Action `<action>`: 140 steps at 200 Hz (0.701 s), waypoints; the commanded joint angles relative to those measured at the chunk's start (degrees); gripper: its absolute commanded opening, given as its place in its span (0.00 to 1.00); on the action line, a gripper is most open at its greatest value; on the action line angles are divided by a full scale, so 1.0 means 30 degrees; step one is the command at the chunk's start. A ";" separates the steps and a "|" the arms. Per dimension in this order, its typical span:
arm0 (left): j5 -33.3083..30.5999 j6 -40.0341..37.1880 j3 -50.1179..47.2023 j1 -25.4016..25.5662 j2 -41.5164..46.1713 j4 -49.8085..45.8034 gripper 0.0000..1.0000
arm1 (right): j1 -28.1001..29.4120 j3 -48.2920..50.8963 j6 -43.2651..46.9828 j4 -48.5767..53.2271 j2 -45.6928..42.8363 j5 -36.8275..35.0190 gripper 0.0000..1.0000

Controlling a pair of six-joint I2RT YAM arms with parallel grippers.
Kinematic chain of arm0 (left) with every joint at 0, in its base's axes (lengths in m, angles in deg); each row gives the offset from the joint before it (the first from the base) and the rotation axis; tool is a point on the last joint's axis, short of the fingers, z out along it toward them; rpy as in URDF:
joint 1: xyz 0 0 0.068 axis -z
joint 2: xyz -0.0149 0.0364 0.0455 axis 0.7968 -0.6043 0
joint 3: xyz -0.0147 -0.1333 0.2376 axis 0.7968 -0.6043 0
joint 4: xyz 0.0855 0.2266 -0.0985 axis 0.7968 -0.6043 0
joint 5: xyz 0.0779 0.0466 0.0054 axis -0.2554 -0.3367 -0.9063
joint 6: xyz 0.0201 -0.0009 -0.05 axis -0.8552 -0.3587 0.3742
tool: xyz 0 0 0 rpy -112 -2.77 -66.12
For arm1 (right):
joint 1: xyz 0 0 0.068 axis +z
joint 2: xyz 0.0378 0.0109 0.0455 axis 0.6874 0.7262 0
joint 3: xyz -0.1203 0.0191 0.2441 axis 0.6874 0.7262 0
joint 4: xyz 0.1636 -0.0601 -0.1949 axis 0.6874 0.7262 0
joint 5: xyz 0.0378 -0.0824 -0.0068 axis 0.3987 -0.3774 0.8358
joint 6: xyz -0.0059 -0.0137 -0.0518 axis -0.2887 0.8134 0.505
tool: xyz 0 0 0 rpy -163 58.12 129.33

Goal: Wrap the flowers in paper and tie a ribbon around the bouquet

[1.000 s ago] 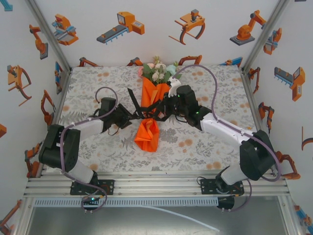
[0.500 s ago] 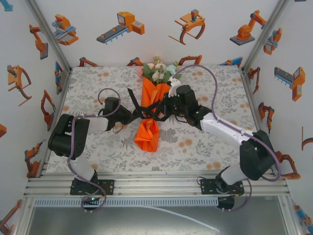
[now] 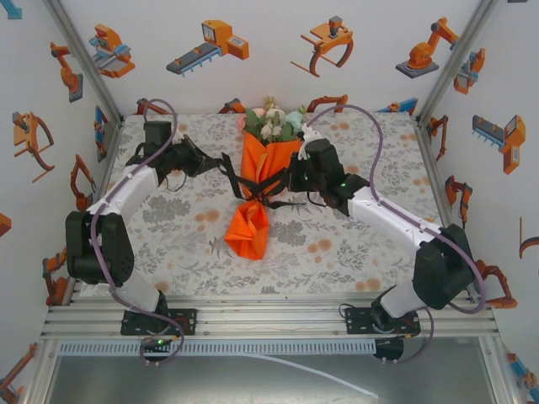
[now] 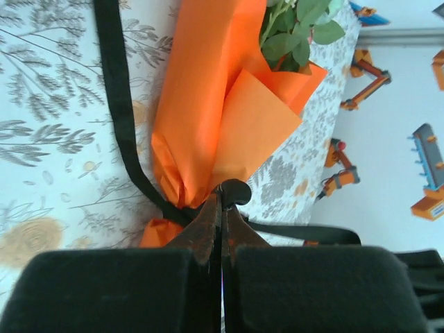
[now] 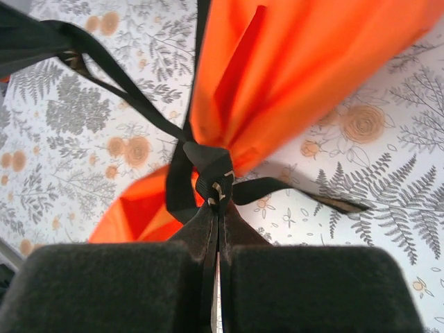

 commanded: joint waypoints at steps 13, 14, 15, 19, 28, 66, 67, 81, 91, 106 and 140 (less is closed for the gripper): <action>-0.2239 -0.7018 0.1013 0.0475 0.0143 -0.6588 0.10 | -0.0065 -0.0382 -0.0500 0.0546 0.0308 -0.0290 0.00; -0.2354 -0.7119 0.1013 0.0511 0.0156 -0.6611 0.11 | -0.0065 -0.0377 -0.0497 0.0546 0.0308 -0.0286 0.00; -0.2441 -0.7257 0.0984 0.0544 0.0177 -0.6607 0.11 | -0.0051 -0.0375 -0.0495 0.0531 0.0323 -0.0285 0.00; -0.2801 -0.7707 0.0958 0.0680 0.0256 -0.6631 0.14 | -0.0064 -0.0398 -0.0516 0.0517 0.0336 -0.0241 0.00; -0.3444 -0.8242 0.0871 0.0878 0.0300 -0.6554 0.20 | -0.0065 -0.0380 -0.0538 0.0460 0.0397 -0.0142 0.00; -0.3212 -0.6299 0.0193 0.1102 0.0725 -0.5405 0.42 | -0.0065 -0.0814 -0.0647 0.0290 0.0831 0.0658 0.00; -0.3221 -0.6129 0.0134 0.1103 0.0769 -0.5360 0.42 | -0.0065 -0.0835 -0.0649 0.0284 0.0849 0.0714 0.00; -0.2366 -0.3674 -0.1013 0.1144 0.1404 -0.4001 0.40 | -0.0065 -0.0894 -0.0683 0.0040 0.0923 0.1112 0.00; -0.1688 -0.1161 -0.2148 0.1221 0.1774 -0.2559 0.38 | -0.0065 -0.0844 -0.0687 -0.0147 0.0952 0.1399 0.00; -0.1473 0.3488 -0.4186 0.1465 0.1943 -0.0299 0.36 | -0.0065 -0.0895 -0.0714 -0.0351 0.0976 0.1670 0.00; -0.2398 1.1776 -0.7415 0.2124 0.1586 0.4707 0.36 | -0.0044 -0.0847 -0.0784 -0.0655 0.0953 0.1942 0.00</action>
